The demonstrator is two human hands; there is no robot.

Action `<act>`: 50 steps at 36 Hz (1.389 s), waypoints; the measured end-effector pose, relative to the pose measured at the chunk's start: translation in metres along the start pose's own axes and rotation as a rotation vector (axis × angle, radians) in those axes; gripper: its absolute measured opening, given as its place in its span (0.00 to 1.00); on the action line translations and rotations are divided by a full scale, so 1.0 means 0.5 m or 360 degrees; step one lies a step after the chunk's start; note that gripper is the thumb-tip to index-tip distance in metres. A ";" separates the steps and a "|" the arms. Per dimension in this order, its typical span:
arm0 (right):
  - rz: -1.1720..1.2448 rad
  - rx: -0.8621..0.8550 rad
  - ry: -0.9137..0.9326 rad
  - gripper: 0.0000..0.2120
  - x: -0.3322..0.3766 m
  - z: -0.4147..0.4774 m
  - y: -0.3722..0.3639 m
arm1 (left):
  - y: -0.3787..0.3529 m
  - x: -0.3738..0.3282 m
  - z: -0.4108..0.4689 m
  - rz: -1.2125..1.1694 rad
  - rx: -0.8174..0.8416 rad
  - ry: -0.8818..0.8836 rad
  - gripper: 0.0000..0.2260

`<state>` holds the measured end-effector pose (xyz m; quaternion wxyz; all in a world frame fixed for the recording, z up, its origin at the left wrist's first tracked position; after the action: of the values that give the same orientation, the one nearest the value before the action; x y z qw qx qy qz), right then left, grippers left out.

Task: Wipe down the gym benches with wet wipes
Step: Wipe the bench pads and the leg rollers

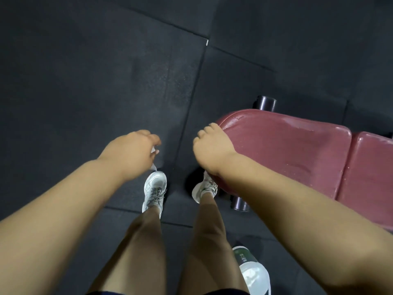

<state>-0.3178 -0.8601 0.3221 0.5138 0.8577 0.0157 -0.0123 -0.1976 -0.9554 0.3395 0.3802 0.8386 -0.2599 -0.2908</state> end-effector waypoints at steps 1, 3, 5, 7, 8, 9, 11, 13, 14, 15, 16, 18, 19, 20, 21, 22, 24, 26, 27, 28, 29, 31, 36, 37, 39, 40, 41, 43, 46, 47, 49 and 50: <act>-0.0043 0.0039 0.0060 0.15 0.014 -0.007 -0.004 | 0.000 0.001 -0.001 0.0012 0.0006 -0.0021 0.12; -0.0140 0.0142 0.0182 0.16 0.042 -0.024 -0.018 | -0.001 0.003 -0.003 0.0021 0.0035 -0.0036 0.12; -0.0256 0.0222 0.0276 0.17 0.063 -0.044 -0.033 | 0.000 0.004 -0.004 0.0021 0.0042 -0.0040 0.12; -0.0358 0.0266 0.0349 0.18 0.076 -0.062 -0.048 | 0.000 0.004 -0.007 0.0028 0.0024 -0.0059 0.12; -0.0398 0.0283 0.0383 0.18 0.082 -0.070 -0.055 | -0.002 0.004 -0.010 0.0034 0.0023 -0.0074 0.12; -0.0434 0.0301 0.0418 0.18 0.088 -0.079 -0.061 | -0.005 0.000 -0.013 0.0046 0.0029 -0.0090 0.12; -0.0486 0.0339 0.0484 0.19 0.099 -0.098 -0.075 | -0.013 -0.009 -0.020 0.0073 0.0051 -0.0131 0.12; -0.0550 0.0366 0.0557 0.19 0.108 -0.119 -0.092 | -0.022 -0.022 -0.025 0.0086 0.0056 -0.0173 0.12; -0.0589 0.0375 0.0592 0.19 0.111 -0.130 -0.100 | -0.026 -0.031 -0.028 0.0089 0.0054 -0.0193 0.12; -0.0621 0.0381 0.0616 0.19 0.113 -0.141 -0.109 | -0.030 -0.040 -0.031 0.0094 0.0052 -0.0216 0.12; -0.0644 0.0383 0.0630 0.19 0.114 -0.151 -0.116 | -0.035 -0.051 -0.033 0.0101 0.0053 -0.0242 0.12; -0.0683 0.0379 0.0636 0.20 0.117 -0.168 -0.129 | -0.045 -0.074 -0.038 0.0120 0.0056 -0.0294 0.12; -0.0698 0.0377 0.0639 0.20 0.118 -0.177 -0.136 | -0.051 -0.087 -0.041 0.0131 0.0056 -0.0318 0.12; -0.0706 0.0379 0.0643 0.21 0.119 -0.186 -0.144 | -0.056 -0.098 -0.043 0.0140 0.0058 -0.0337 0.12; -0.0707 0.0389 0.0635 0.21 0.119 -0.196 -0.151 | -0.061 -0.109 -0.045 0.0147 0.0060 -0.0355 0.12; -0.0706 0.0388 0.0628 0.21 0.118 -0.206 -0.158 | -0.066 -0.120 -0.047 0.0157 0.0058 -0.0370 0.12; -0.0696 0.0359 0.0604 0.20 0.115 -0.225 -0.170 | -0.075 -0.139 -0.051 0.0184 0.0042 -0.0398 0.12; -0.0622 0.0276 0.0562 0.18 0.110 -0.242 -0.181 | -0.086 -0.158 -0.056 0.0216 0.0024 -0.0424 0.12; -0.0547 0.0176 0.0535 0.17 0.108 -0.249 -0.186 | -0.093 -0.168 -0.060 0.0227 0.0018 -0.0433 0.12; -0.0493 0.0059 0.0491 0.15 0.104 -0.257 -0.187 | -0.099 -0.179 -0.064 0.0241 0.0016 -0.0443 0.12; -0.0471 -0.0099 0.0449 0.11 0.100 -0.266 -0.181 | -0.105 -0.189 -0.068 0.0258 0.0020 -0.0452 0.13; -0.0269 -0.0498 0.0338 0.02 0.089 -0.292 -0.178 | -0.112 -0.208 -0.077 0.0303 0.0017 -0.0464 0.13; 0.0441 -0.1044 -0.0247 0.17 0.020 -0.418 -0.205 | -0.114 -0.252 -0.095 0.0358 -0.0099 -0.0515 0.11; 0.0583 -0.1140 -0.0405 0.19 0.007 -0.447 -0.211 | -0.116 -0.261 -0.098 0.0352 -0.0138 -0.0529 0.12; 0.0733 -0.1303 -0.0745 0.18 -0.015 -0.499 -0.226 | -0.123 -0.285 -0.105 0.0348 -0.0219 -0.0586 0.14; 0.0781 -0.1364 -0.0931 0.16 -0.024 -0.521 -0.235 | -0.128 -0.299 -0.108 0.0346 -0.0250 -0.0609 0.14; 0.0847 -0.1413 -0.1133 0.16 -0.033 -0.541 -0.243 | -0.134 -0.312 -0.111 0.0350 -0.0273 -0.0626 0.14; 0.1091 -0.1507 -0.1606 0.13 -0.049 -0.574 -0.258 | -0.143 -0.340 -0.116 0.0358 -0.0320 -0.0665 0.15; 0.1394 -0.1693 -0.2266 0.09 -0.054 -0.610 -0.276 | -0.150 -0.369 -0.115 0.0350 -0.0397 -0.0728 0.16; 0.1422 -0.1714 -0.2411 0.09 -0.051 -0.614 -0.286 | -0.152 -0.374 -0.111 0.0366 -0.0406 -0.0747 0.17; 0.1543 -0.1771 -0.2635 0.08 -0.043 -0.613 -0.313 | -0.159 -0.382 -0.098 0.0439 -0.0384 -0.0790 0.19; 0.1611 -0.1816 -0.2720 0.08 -0.039 -0.608 -0.326 | -0.162 -0.385 -0.091 0.0491 -0.0367 -0.0821 0.19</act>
<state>-0.3425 -0.5156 0.3223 0.6169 0.1190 -0.6822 -0.3740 -0.2830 -0.7601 0.3564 0.4340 0.6392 -0.4372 -0.4603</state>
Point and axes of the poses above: each hand's wrist, its own z-axis towards the middle knuckle, its own y-axis out of the back of the hand, x = y × z, the point moved 5 cm from there along z, towards the middle knuckle, and after that the axes turned 12 degrees about -x, right-handed, at the moved point
